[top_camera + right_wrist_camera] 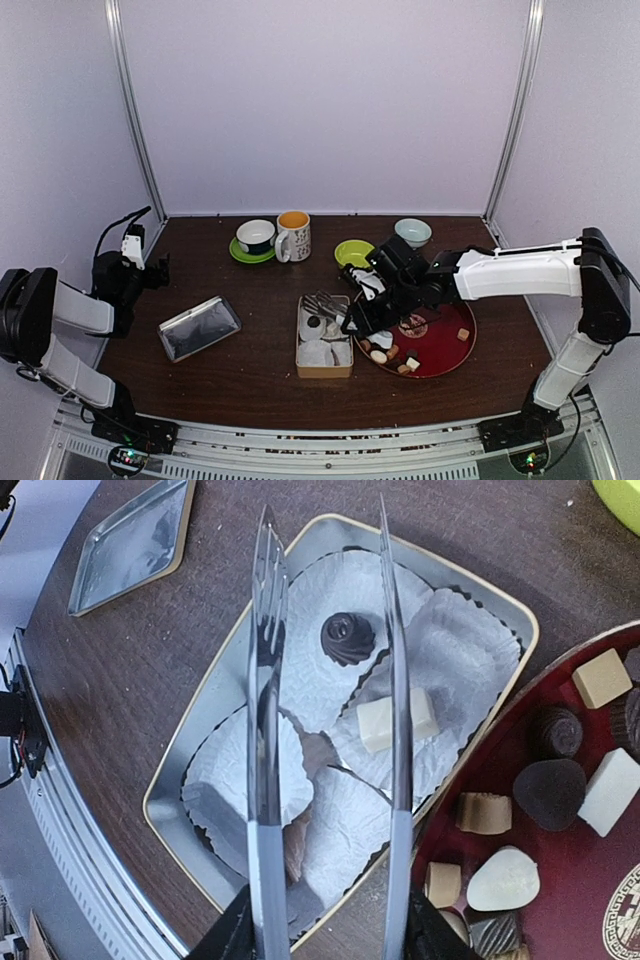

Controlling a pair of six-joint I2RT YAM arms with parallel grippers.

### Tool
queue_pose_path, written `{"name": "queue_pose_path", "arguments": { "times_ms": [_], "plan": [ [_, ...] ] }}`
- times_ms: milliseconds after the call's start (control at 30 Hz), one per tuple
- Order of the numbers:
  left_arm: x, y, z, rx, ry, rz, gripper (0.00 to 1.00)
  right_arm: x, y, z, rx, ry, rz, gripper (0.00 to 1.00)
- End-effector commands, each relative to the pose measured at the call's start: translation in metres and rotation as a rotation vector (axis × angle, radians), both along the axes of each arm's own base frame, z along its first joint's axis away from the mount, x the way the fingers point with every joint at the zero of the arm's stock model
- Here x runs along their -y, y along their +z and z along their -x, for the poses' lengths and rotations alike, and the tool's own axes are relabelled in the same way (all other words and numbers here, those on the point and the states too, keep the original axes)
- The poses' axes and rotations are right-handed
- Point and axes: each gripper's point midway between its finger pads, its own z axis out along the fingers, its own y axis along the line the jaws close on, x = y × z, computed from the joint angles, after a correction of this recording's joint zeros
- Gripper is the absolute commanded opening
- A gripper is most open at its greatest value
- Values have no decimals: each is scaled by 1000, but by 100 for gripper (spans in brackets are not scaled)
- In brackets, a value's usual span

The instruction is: Pack the chocolate

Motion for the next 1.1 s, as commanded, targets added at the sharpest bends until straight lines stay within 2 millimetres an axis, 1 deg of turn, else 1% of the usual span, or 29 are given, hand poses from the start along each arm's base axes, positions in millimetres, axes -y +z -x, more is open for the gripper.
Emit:
{"name": "queue_pose_path", "arguments": {
  "times_ms": [0,67,167,300,433,567,667,733,900,1067],
  "plan": [
    [-1,9,0,44,-4,-13,98,2,44,-15,131,-37,-42,43],
    [-1,9,0,42,-4,-12,98,11,52,-20,166,-68,-28,43],
    [-1,9,0,44,-3,-13,98,27,57,-26,194,-111,-5,43],
    [-2,9,0,43,-3,-13,98,53,57,-30,195,-172,19,42],
    [-1,9,0,43,-4,-13,98,86,55,-30,204,-250,57,42],
    [-2,9,0,43,-2,-13,98,122,45,-26,177,-322,109,42],
    [-1,9,0,43,-5,-12,98,149,33,-21,152,-378,148,42],
    [-1,9,0,43,-4,-13,98,163,24,-18,135,-414,162,42],
    [-1,9,0,43,-4,-13,98,193,4,-12,83,-497,218,41],
    [-1,9,0,42,-4,-13,98,213,-13,-11,32,-547,270,41]
  ]
}}
